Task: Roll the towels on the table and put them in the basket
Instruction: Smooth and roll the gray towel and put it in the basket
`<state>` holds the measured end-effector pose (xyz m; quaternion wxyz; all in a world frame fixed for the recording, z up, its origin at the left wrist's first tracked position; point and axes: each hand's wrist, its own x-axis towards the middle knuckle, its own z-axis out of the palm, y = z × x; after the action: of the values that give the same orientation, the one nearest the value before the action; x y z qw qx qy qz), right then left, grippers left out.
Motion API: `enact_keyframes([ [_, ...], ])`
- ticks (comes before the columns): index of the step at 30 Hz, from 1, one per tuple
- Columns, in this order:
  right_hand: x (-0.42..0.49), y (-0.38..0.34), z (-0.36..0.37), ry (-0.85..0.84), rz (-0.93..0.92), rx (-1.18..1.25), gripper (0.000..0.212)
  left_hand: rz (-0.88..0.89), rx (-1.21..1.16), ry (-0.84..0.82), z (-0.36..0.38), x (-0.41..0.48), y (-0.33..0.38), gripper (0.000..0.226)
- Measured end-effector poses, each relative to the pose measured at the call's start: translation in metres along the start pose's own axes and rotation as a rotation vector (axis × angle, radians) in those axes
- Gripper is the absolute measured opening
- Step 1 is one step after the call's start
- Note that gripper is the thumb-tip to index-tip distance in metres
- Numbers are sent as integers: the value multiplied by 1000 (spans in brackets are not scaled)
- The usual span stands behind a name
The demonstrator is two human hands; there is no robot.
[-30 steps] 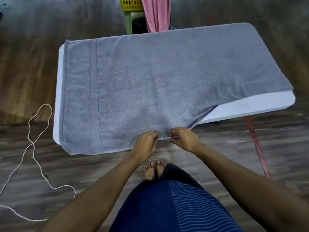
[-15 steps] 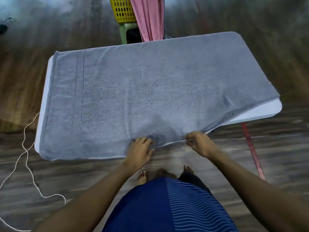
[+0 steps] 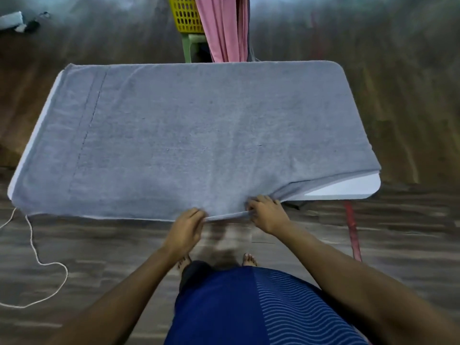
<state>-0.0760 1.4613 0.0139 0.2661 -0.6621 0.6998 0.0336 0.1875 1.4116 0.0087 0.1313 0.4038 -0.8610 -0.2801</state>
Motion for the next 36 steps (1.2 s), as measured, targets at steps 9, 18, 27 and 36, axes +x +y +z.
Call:
enact_keyframes([
  [9,-35,103,-18,79,67,86,16,-239,182,-5,18,9,31,28],
  [18,-48,103,-29,230,2,194,24,-54,136,-89,95,84,156,53],
  [27,-51,134,-40,197,0,208,21,116,60,-70,92,107,162,10],
  [36,-87,241,-38,232,426,111,11,48,101,-194,79,109,160,3],
])
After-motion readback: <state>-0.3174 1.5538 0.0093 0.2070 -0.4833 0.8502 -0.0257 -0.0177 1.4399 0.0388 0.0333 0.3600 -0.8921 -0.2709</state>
